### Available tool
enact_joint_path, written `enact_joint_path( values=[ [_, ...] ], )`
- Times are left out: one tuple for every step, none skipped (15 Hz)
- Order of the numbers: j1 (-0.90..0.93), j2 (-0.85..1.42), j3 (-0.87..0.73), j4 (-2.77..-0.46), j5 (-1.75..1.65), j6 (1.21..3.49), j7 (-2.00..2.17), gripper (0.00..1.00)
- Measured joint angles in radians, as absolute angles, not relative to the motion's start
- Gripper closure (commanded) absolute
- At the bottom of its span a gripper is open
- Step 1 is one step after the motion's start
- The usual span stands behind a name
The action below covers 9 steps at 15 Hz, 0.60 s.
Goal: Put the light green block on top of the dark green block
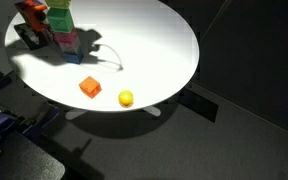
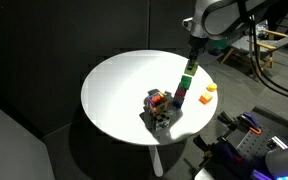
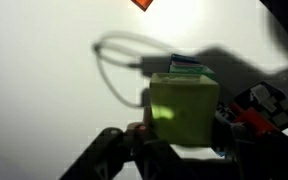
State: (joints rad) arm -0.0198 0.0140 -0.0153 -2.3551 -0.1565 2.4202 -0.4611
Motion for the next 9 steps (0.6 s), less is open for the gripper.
enact_joint_path(
  values=[
    [-0.019, 0.014, -0.014, -2.355, -0.156, 2.420, -0.462, 0.70],
    [-0.017, 0.014, -0.012, -2.355, -0.156, 2.419, -0.463, 0.70],
    [-0.016, 0.014, -0.010, -2.355, -0.156, 2.419, -0.463, 0.70],
    [-0.016, 0.015, -0.008, -2.355, -0.156, 2.419, -0.463, 0.70],
    [-0.016, 0.015, -0.006, -2.355, -0.156, 2.419, -0.463, 0.70],
    [-0.015, 0.016, -0.005, -2.355, -0.156, 2.419, -0.463, 0.70],
    [-0.015, 0.017, -0.003, -2.355, -0.156, 2.419, -0.463, 0.70],
    [-0.014, 0.018, -0.003, -2.355, -0.156, 2.419, -0.463, 0.70],
    [-0.013, 0.019, -0.002, -2.355, -0.157, 2.419, -0.463, 0.70]
  ],
)
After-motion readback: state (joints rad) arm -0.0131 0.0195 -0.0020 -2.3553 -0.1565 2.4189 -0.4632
